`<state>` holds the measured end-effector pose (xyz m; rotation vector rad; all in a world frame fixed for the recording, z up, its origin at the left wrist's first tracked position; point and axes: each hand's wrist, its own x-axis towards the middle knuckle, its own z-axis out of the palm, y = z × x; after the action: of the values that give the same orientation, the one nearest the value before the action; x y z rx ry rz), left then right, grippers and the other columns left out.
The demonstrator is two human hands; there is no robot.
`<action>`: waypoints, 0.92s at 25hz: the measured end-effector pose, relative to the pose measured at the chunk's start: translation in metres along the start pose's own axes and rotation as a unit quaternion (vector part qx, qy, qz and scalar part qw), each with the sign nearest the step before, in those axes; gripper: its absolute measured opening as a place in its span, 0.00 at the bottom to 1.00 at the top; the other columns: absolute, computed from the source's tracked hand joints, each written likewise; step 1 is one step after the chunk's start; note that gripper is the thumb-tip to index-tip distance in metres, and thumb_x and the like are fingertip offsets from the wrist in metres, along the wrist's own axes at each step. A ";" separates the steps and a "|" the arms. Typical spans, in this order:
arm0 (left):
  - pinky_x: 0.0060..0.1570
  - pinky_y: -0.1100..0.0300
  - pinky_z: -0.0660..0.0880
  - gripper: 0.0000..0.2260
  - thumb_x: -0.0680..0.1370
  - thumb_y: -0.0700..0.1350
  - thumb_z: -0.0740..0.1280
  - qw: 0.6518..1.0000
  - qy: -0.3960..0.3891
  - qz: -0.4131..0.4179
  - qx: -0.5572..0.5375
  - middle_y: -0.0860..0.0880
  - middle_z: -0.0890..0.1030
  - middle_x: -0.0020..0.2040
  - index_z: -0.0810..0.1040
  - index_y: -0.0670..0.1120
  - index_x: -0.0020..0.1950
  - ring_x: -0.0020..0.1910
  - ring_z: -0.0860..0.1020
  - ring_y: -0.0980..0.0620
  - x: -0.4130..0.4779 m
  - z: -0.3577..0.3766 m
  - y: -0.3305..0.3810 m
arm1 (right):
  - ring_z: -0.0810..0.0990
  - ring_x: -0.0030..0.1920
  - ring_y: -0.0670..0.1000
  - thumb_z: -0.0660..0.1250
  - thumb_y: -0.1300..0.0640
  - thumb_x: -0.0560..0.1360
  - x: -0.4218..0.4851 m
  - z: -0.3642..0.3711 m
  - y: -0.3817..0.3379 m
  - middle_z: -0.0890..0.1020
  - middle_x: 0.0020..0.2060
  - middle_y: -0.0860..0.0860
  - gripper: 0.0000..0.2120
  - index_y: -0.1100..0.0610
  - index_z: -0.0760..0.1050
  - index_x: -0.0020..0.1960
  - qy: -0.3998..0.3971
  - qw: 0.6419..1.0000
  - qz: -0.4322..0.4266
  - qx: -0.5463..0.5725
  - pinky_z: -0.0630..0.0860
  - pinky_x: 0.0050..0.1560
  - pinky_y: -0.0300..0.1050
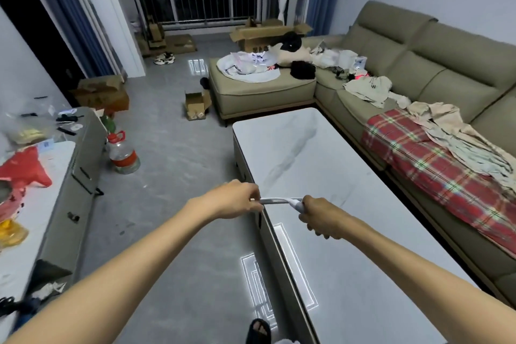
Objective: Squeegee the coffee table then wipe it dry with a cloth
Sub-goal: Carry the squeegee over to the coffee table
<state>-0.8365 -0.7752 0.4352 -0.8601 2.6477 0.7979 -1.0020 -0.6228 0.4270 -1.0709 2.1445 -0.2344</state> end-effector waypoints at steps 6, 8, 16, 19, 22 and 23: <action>0.52 0.49 0.78 0.13 0.72 0.63 0.63 1.000 -0.016 -0.001 -0.015 0.47 0.82 0.46 0.75 0.55 0.46 0.44 0.80 0.47 0.152 -0.095 -0.045 | 0.76 0.33 0.53 0.55 0.58 0.78 0.168 -0.081 -0.044 0.78 0.49 0.59 0.13 0.60 0.67 0.61 0.005 0.998 0.003 0.060 0.71 0.26 0.41; 0.53 0.49 0.77 0.10 0.72 0.62 0.63 1.000 -0.019 0.005 -0.003 0.48 0.82 0.43 0.73 0.57 0.43 0.43 0.79 0.47 0.197 -0.129 -0.065 | 0.73 0.33 0.53 0.56 0.56 0.79 0.213 -0.107 -0.061 0.77 0.48 0.58 0.12 0.60 0.68 0.59 0.010 0.997 0.023 0.073 0.68 0.25 0.40; 0.50 0.51 0.77 0.11 0.69 0.63 0.61 0.997 -0.064 0.046 0.026 0.49 0.82 0.47 0.74 0.59 0.45 0.46 0.79 0.49 0.416 -0.239 -0.175 | 0.69 0.31 0.55 0.56 0.61 0.75 0.425 -0.162 -0.100 0.71 0.37 0.55 0.04 0.56 0.65 0.41 0.018 0.983 0.142 0.114 0.59 0.24 0.38; 0.51 0.51 0.77 0.10 0.70 0.62 0.61 0.993 -0.093 0.067 0.039 0.50 0.82 0.48 0.74 0.59 0.46 0.47 0.80 0.50 0.492 -0.286 -0.199 | 0.69 0.29 0.55 0.55 0.61 0.75 0.483 -0.191 -0.115 0.72 0.37 0.54 0.04 0.56 0.68 0.45 0.047 0.973 0.181 0.137 0.60 0.22 0.37; 0.52 0.52 0.77 0.11 0.72 0.61 0.62 0.989 -0.121 0.072 0.050 0.50 0.83 0.48 0.76 0.57 0.47 0.45 0.81 0.51 0.553 -0.315 -0.206 | 0.72 0.30 0.55 0.55 0.61 0.76 0.528 -0.218 -0.120 0.74 0.43 0.57 0.04 0.58 0.67 0.49 0.053 0.972 0.195 0.123 0.63 0.21 0.38; 0.52 0.52 0.78 0.11 0.73 0.60 0.63 0.988 -0.127 0.078 0.049 0.49 0.82 0.49 0.76 0.56 0.48 0.46 0.81 0.51 0.584 -0.321 -0.211 | 0.72 0.31 0.55 0.55 0.61 0.76 0.551 -0.227 -0.116 0.75 0.43 0.57 0.03 0.58 0.66 0.48 0.057 0.968 0.206 0.130 0.63 0.21 0.38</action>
<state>-1.1943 -1.3737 0.3852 -0.4947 2.5241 0.7503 -1.3016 -1.1467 0.3573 -0.4576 2.3030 -0.3736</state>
